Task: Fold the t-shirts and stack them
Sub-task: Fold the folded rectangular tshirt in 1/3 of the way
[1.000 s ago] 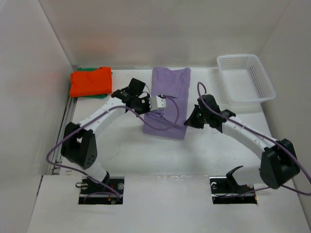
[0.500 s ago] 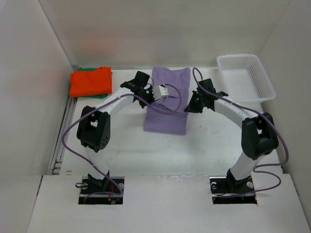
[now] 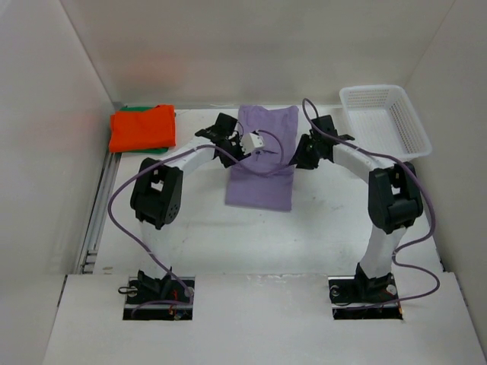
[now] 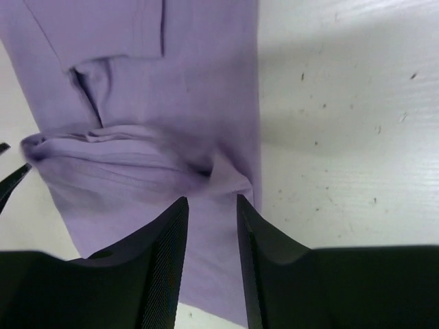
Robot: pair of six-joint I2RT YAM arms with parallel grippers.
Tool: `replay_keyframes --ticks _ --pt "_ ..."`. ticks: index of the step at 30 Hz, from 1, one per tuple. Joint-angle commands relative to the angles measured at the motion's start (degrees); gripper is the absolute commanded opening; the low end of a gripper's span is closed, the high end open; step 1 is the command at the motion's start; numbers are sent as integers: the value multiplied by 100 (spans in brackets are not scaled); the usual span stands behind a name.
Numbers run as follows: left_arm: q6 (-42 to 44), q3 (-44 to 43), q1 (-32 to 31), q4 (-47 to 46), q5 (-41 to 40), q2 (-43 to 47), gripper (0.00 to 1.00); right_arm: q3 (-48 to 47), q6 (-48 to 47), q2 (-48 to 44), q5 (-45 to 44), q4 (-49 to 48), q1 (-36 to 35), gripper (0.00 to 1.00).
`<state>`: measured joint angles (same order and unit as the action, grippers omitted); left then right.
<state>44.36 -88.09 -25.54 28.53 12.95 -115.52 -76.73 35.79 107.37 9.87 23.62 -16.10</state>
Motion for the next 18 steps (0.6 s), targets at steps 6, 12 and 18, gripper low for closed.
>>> replay_keyframes --ticks 6,12,18 --pt "-665 -779 449 -1034 -1119 213 43 -256 -581 -681 -371 -191 182 40" --pt "342 860 108 -438 4 1697 56 886 -486 -1543 -486 143 -222 51" --pt "1434 2936 -859 -225 -169 2482 59 1853 155 -1755 -223 -32 -705 62"
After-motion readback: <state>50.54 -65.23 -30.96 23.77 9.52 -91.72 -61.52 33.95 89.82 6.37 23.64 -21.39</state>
